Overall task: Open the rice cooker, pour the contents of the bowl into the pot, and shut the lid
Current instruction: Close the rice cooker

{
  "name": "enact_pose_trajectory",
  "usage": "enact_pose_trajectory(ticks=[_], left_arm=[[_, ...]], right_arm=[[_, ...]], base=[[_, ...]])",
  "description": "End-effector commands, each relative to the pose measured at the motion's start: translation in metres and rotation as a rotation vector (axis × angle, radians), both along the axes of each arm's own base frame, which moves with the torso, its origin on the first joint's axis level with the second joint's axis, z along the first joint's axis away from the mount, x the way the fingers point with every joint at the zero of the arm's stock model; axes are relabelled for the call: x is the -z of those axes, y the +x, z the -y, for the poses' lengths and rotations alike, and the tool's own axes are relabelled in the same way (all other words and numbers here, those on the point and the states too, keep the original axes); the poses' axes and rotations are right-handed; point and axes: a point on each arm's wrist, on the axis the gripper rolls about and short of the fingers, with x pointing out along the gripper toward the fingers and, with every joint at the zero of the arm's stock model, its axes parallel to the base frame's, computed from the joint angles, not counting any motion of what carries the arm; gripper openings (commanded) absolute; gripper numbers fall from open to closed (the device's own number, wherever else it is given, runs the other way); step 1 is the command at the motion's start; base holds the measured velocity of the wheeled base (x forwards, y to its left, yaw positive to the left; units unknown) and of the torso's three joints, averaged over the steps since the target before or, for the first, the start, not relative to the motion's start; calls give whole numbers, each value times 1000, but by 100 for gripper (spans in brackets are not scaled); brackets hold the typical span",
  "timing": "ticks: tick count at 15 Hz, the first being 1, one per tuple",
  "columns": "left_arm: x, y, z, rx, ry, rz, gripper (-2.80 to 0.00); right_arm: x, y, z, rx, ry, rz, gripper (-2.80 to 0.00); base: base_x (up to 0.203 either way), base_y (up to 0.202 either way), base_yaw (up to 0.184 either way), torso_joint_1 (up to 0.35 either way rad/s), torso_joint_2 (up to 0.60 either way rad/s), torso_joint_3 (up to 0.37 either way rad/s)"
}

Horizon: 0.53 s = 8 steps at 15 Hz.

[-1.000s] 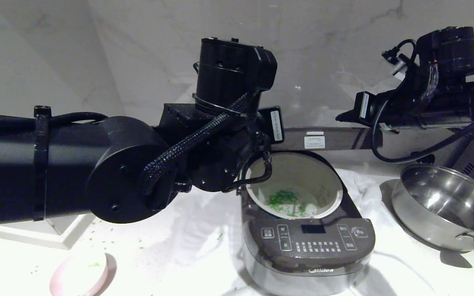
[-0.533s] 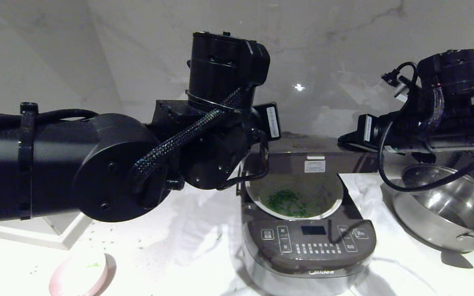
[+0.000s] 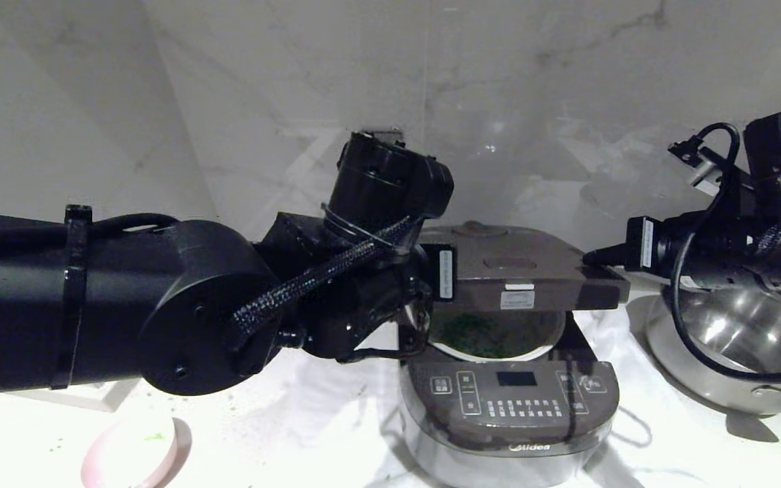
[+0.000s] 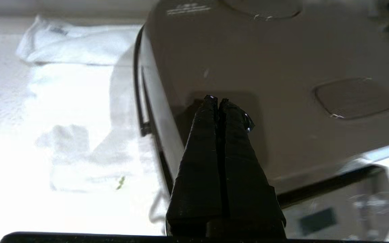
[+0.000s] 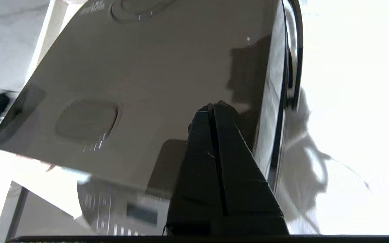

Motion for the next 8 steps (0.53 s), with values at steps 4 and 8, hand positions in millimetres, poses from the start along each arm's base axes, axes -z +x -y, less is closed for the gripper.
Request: enact_pose_trajectory(ticks=[4,8], left_arm=[[17,12,1,-30,28,-31,-280],[21,10,-4,-31,41,-43,-280]], right_arm=[[6,-22,3,5,40,-32,-280],[26,-25,2,-28,81,-128,-280]], base=[[0,0,0,0,0,0],[0,0,0,0,0,0]])
